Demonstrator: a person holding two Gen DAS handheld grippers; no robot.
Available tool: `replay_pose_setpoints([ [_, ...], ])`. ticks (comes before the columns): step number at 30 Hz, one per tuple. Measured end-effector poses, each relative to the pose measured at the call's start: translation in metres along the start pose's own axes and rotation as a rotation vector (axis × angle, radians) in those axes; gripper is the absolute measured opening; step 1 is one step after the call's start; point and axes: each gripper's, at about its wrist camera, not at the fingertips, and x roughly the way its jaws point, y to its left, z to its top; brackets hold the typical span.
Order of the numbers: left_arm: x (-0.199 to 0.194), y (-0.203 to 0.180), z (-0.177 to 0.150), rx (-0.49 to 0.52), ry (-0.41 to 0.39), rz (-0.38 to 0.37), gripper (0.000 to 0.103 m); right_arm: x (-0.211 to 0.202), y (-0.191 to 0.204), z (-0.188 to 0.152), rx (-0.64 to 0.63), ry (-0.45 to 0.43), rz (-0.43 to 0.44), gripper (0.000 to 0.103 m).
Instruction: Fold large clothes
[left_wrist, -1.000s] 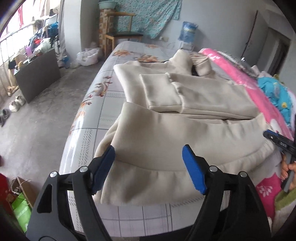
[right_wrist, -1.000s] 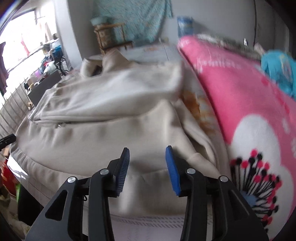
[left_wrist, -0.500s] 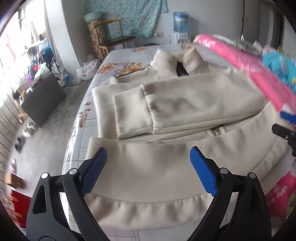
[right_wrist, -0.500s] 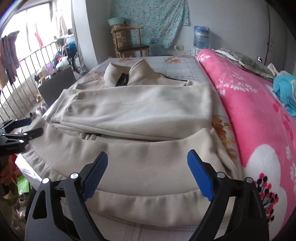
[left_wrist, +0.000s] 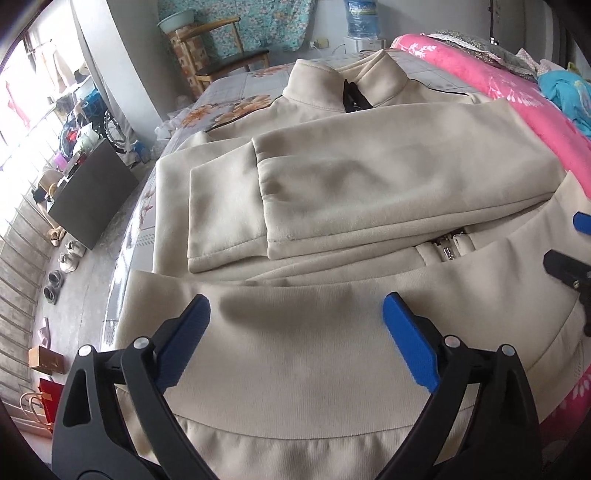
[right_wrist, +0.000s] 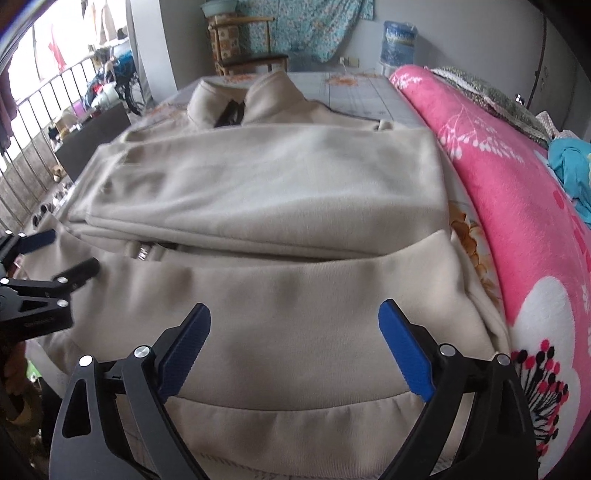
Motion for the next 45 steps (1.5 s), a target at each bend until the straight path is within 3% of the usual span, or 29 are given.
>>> replay_pose_setpoints([
  [5, 0.002, 0.001, 0.000, -0.009, -0.002, 0.004, 0.095, 0.006, 0.000, -0.002, 0.006, 0.014, -0.020, 0.097],
  [24, 0.005, 0.009, -0.002, -0.068, 0.004, -0.054, 0.095, 0.007, -0.004, -0.002, 0.028, 0.020, -0.003, 0.097],
  [45, 0.007, 0.011, -0.003, -0.102, 0.009, -0.057, 0.095, 0.008, -0.004, 0.000, 0.040, 0.036, -0.013, 0.097],
])
